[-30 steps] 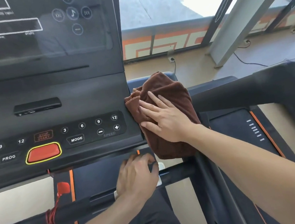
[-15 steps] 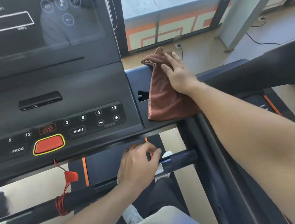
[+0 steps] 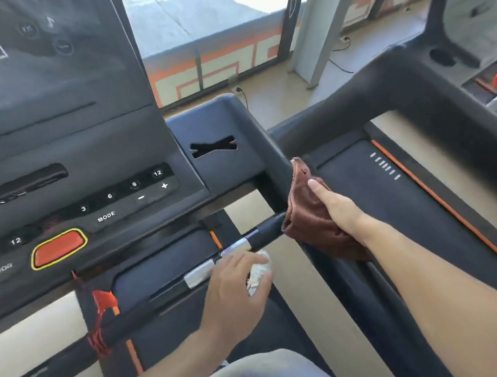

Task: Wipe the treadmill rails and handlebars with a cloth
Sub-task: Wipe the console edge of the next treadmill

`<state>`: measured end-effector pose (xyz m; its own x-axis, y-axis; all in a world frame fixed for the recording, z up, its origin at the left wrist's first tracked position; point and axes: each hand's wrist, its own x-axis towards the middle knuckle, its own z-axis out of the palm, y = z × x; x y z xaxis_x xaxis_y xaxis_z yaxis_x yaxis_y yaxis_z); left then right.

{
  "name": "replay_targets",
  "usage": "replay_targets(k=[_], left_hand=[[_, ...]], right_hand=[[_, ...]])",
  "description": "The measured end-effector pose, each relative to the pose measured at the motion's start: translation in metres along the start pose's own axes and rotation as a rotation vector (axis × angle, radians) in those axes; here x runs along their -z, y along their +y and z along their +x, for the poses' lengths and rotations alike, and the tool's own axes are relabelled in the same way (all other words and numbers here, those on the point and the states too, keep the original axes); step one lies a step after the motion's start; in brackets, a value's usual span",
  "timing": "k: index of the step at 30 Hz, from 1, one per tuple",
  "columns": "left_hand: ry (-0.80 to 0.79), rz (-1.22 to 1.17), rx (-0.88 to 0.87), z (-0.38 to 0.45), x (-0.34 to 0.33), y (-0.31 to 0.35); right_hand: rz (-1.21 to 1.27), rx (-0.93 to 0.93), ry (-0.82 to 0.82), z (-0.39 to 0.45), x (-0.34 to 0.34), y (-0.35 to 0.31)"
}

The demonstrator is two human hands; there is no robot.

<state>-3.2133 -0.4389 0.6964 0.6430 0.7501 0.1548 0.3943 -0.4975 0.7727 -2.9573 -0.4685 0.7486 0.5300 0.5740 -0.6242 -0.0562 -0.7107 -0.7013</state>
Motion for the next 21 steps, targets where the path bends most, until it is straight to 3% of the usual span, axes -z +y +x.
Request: replay_targets(k=[4,7,12,17,21], left_hand=[[-0.218,-0.136,0.136,-0.022,-0.021,0.016],[-0.364,-0.114,0.133,-0.041,-0.031,0.027],[-0.399,-0.102,0.212,-0.069,-0.03,0.039],[-0.256,-0.345,0.561,-0.067,-0.027,0.063],[-0.322,-0.621,0.815,-0.057,-0.048,0.079]], right_hand=[[-0.285,0.1,0.116,-0.035,0.011,0.051],[-0.533,0.213,0.241,-0.06,0.006,0.068],[-0.99,0.461,0.28,-0.073,-0.002,0.094],[-0.879,0.736,0.361,-0.085,-0.003,0.124],[-0.668,0.872,0.341,-0.096,-0.002,0.157]])
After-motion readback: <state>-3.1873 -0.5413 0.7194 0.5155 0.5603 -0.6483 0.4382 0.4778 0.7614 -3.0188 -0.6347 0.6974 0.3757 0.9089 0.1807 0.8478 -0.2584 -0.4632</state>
